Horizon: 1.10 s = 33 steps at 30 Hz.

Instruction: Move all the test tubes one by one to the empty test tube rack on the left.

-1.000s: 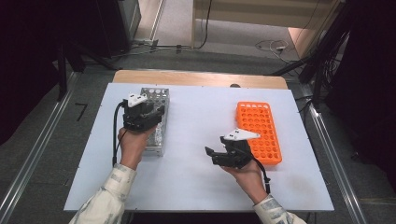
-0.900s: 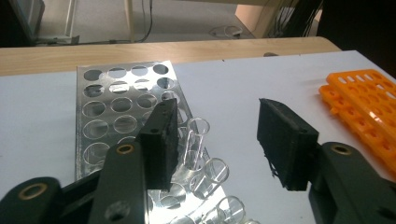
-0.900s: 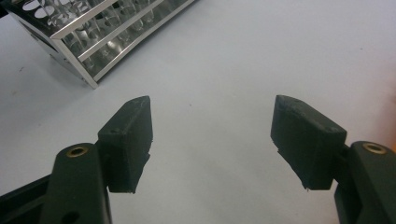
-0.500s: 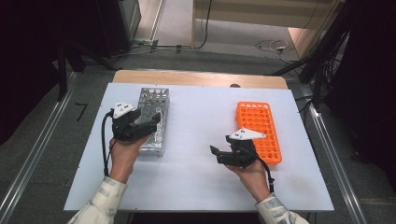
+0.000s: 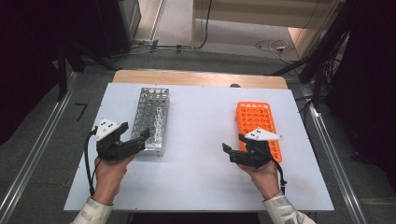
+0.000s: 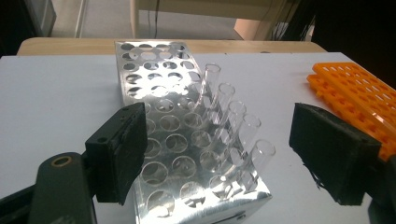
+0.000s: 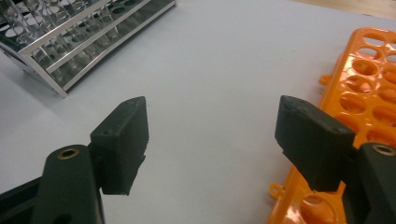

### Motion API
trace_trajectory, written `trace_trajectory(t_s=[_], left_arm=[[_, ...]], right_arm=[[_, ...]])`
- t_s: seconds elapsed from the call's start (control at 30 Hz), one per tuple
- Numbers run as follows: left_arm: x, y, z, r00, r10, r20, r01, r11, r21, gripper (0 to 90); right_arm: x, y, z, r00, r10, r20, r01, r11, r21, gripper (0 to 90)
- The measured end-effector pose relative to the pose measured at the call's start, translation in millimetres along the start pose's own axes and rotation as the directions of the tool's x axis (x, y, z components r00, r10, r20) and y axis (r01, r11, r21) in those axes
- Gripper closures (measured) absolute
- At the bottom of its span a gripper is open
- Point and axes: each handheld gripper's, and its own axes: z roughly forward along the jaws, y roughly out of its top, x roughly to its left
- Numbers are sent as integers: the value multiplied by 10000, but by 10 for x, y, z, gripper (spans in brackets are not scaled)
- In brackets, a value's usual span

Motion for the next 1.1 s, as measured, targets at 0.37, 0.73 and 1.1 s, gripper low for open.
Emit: trace_trajectory(t_s=[0.37, 0.73, 1.1], left_arm=[[65, -279, -217, 9986, 298, -442, -293, 9995, 107, 191], [257, -423, -265, 9936, 296, -1091, -260, 9991, 342, 169], [464, -571, -270, 9809, 341, -1914, -225, 9978, 625, 168]], right_arm=[[-230, -136, -264, 9984, 343, 440, -336, 9993, -177, 243], [-483, -306, -527, 9924, 630, 1059, -577, 9969, -528, 231], [-808, -526, -806, 9728, 1203, 1980, -1052, 9908, -849, 231]])
